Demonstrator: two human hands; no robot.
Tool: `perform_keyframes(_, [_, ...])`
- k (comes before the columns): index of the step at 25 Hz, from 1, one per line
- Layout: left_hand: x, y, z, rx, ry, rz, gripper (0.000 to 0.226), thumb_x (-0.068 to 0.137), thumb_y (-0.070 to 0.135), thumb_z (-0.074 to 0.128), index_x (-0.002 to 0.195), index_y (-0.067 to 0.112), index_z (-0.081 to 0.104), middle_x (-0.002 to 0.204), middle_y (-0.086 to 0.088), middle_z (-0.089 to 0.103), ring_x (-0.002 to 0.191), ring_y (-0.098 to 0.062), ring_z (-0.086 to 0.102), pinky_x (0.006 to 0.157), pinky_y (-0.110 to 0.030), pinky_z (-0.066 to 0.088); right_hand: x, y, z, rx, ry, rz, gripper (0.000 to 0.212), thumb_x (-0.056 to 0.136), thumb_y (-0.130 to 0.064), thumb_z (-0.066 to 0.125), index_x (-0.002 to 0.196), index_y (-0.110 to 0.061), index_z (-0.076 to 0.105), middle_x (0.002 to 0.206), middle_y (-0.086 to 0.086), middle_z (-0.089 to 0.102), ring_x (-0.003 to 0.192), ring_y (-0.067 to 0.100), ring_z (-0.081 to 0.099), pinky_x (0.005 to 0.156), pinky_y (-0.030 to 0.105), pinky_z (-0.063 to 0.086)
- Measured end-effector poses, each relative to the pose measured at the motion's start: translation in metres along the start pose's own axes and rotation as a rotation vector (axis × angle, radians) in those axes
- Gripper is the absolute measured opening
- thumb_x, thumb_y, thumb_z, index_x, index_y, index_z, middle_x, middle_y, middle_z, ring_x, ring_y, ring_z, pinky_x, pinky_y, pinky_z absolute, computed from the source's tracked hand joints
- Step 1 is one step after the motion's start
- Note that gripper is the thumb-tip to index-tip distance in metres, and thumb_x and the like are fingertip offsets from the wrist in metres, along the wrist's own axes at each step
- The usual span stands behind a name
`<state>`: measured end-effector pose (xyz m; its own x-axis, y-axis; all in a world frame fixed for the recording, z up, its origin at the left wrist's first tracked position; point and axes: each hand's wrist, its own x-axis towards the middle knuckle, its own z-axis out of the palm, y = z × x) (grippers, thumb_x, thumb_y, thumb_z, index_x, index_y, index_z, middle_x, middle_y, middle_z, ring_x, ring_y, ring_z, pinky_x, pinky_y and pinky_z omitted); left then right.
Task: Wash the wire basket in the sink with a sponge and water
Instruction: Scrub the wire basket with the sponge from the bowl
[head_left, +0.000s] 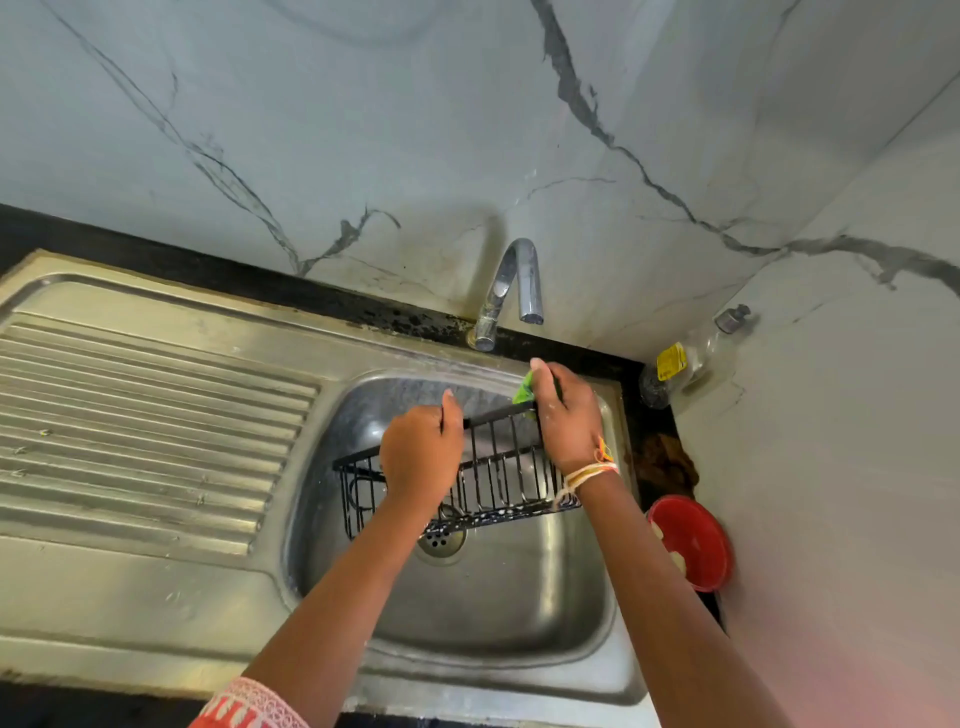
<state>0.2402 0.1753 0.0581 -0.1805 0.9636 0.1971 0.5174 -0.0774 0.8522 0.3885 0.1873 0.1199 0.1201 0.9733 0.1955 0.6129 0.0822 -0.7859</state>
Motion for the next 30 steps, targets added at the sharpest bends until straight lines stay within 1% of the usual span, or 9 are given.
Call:
perform_keyframes(4, [0.005, 0.037, 0.004, -0.158, -0.017, 0.052, 0.054, 0.102, 0.023, 0.041, 0.048, 0.021, 0.038, 0.041, 0.008, 0.033, 0.034, -0.01, 0.028, 0.04, -0.021, 0.023, -0.004, -0.019, 0.014, -0.153, 0.032, -0.078, 0.033, 0.101, -0.033, 0.041, 0.073, -0.02, 0.049, 0.057, -0.006, 0.049, 0.05, 0.007, 0.046, 0.049, 0.021, 0.032])
perform_keyframes(8, [0.012, 0.043, -0.001, -0.33, 0.065, -0.081, 0.056, 0.102, 0.025, 0.043, 0.047, 0.019, 0.036, 0.039, 0.009, 0.031, 0.03, -0.008, 0.028, 0.037, -0.018, 0.022, -0.01, 0.001, 0.02, -0.192, -0.135, -0.165, 0.032, 0.098, -0.045, 0.039, 0.085, -0.016, 0.047, 0.066, -0.006, 0.052, 0.057, 0.01, 0.05, 0.051, 0.022, 0.035])
perform_keyframes(13, [0.006, 0.013, -0.014, -0.57, 0.102, -0.303, 0.052, 0.099, 0.02, 0.05, 0.051, 0.016, 0.032, 0.042, 0.007, 0.03, 0.037, -0.005, 0.021, 0.042, -0.017, 0.021, -0.01, 0.039, 0.002, -0.512, -0.004, -0.087, 0.04, 0.094, -0.051, 0.03, 0.084, -0.018, 0.049, 0.084, -0.003, 0.049, 0.076, 0.015, 0.044, 0.073, 0.042, 0.047])
perform_keyframes(18, [0.001, 0.023, -0.001, -0.647, 0.138, -0.331, 0.054, 0.095, 0.009, 0.056, 0.047, 0.015, 0.032, 0.032, 0.011, 0.026, 0.033, -0.004, 0.02, 0.04, -0.015, 0.018, -0.023, -0.013, 0.026, -0.446, -0.178, -0.299, 0.031, 0.098, -0.043, 0.037, 0.091, -0.018, 0.053, 0.07, -0.011, 0.049, 0.07, 0.011, 0.043, 0.092, 0.037, 0.039])
perform_keyframes(22, [0.006, 0.017, -0.014, -0.67, 0.168, -0.323, 0.057, 0.096, 0.017, 0.056, 0.046, 0.016, 0.029, 0.032, 0.011, 0.025, 0.033, -0.005, 0.018, 0.04, -0.017, 0.02, 0.0, 0.027, -0.021, -0.558, -0.053, -0.044, 0.032, 0.101, -0.036, 0.039, 0.094, -0.012, 0.059, 0.073, 0.007, 0.064, 0.074, 0.031, 0.058, 0.089, 0.043, 0.044])
perform_keyframes(24, [0.008, 0.025, -0.012, -0.615, 0.175, -0.295, 0.057, 0.095, 0.016, 0.057, 0.045, 0.017, 0.031, 0.031, 0.011, 0.027, 0.031, -0.005, 0.021, 0.039, -0.015, 0.02, -0.011, 0.006, 0.002, -0.493, -0.091, -0.07, 0.031, 0.101, -0.035, 0.04, 0.094, -0.013, 0.061, 0.076, 0.005, 0.063, 0.078, 0.029, 0.059, 0.085, 0.04, 0.045])
perform_keyframes(26, [0.007, 0.027, -0.005, -0.623, 0.198, -0.31, 0.052, 0.095, 0.015, 0.057, 0.047, 0.016, 0.038, 0.035, 0.011, 0.034, 0.035, -0.003, 0.027, 0.041, -0.016, 0.024, -0.029, -0.025, 0.036, -0.44, -0.169, -0.253, 0.034, 0.099, -0.037, 0.037, 0.098, -0.016, 0.064, 0.088, 0.001, 0.068, 0.087, 0.023, 0.063, 0.099, 0.04, 0.042])
perform_keyframes(28, [0.009, 0.019, -0.006, -0.7, 0.243, -0.422, 0.044, 0.095, 0.016, 0.058, 0.054, 0.014, 0.044, 0.049, 0.003, 0.04, 0.047, -0.011, 0.034, 0.049, -0.025, 0.028, -0.023, -0.017, 0.035, -0.509, -0.222, -0.391, 0.037, 0.098, -0.04, 0.035, 0.104, -0.02, 0.066, 0.115, 0.004, 0.069, 0.112, 0.019, 0.062, 0.114, 0.046, 0.026])
perform_keyframes(30, [0.012, 0.005, -0.011, -0.759, 0.247, -0.534, 0.039, 0.094, 0.02, 0.059, 0.058, 0.015, 0.045, 0.057, -0.002, 0.039, 0.052, -0.013, 0.031, 0.051, -0.026, 0.027, 0.002, 0.012, 0.007, -0.57, -0.219, -0.224, 0.037, 0.098, -0.045, 0.038, 0.109, -0.023, 0.066, 0.133, 0.009, 0.058, 0.124, 0.02, 0.055, 0.118, 0.048, 0.016])
